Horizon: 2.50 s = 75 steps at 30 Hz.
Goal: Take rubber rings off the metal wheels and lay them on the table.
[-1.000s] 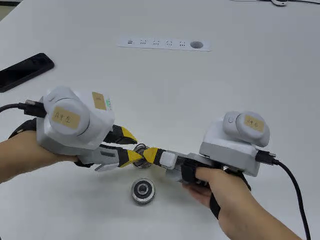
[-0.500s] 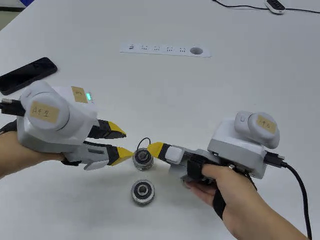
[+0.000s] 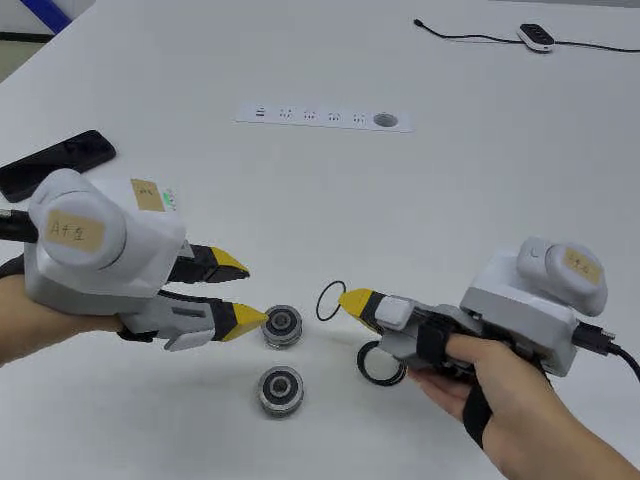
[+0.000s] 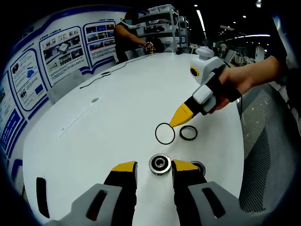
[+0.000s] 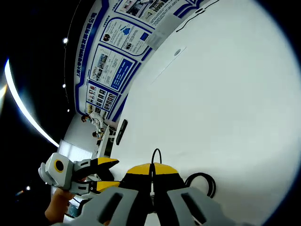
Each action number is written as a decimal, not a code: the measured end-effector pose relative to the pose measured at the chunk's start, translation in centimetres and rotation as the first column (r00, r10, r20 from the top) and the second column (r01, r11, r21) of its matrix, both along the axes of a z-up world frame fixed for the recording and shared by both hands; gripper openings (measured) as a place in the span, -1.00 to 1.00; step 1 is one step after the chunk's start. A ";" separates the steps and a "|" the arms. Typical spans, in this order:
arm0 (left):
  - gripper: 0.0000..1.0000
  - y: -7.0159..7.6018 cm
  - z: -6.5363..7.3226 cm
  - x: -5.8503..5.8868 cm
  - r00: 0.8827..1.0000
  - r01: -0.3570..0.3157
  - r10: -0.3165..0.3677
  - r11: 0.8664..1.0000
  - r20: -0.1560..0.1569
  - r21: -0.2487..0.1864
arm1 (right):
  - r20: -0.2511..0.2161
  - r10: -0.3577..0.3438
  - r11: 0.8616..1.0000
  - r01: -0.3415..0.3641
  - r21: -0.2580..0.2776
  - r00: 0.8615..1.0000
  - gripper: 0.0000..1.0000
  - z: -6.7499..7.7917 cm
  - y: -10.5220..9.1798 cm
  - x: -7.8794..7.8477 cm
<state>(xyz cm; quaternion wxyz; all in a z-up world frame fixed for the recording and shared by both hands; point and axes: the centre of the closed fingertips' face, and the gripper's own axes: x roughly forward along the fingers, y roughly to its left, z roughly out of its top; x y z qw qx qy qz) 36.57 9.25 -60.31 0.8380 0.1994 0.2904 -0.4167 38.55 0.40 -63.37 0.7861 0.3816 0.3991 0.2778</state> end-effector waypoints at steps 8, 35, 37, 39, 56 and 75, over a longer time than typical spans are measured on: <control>-0.40 0.1 0.2 -0.5 1.000 -0.013 0.013 1.000 0.002 -0.009 | -0.032 -0.017 1.000 0.016 -0.023 0.999 -0.97 -1.1 -1.5 -1.2; -0.42 0.2 0.1 -1.7 1.000 -0.015 0.015 1.000 -0.008 -0.010 | -0.099 -0.070 0.996 0.064 -0.062 0.993 -0.97 -3.0 -4.4 -3.5; -0.43 0.1 0.0 -1.8 1.000 -0.015 0.015 1.000 -0.009 -0.011 | -0.102 -0.079 0.995 0.073 -0.065 0.992 -0.97 -3.1 -4.7 -3.5; -0.43 0.1 0.0 -1.9 1.000 -0.015 0.015 1.000 -0.010 -0.011 | -0.108 -0.081 0.995 0.074 -0.061 0.991 -0.97 -3.2 -4.8 -3.6; -0.46 -0.3 -0.1 -1.9 1.000 -0.006 0.006 1.000 -0.013 -0.013 | -0.147 -0.121 0.990 0.110 -0.084 0.982 -0.96 -4.0 -5.5 -4.0; -0.45 0.8 0.0 -2.3 0.999 -0.042 0.042 0.999 -0.010 -0.027 | -0.066 -0.137 0.988 0.132 -0.083 0.988 -0.84 -1.7 -6.5 -2.3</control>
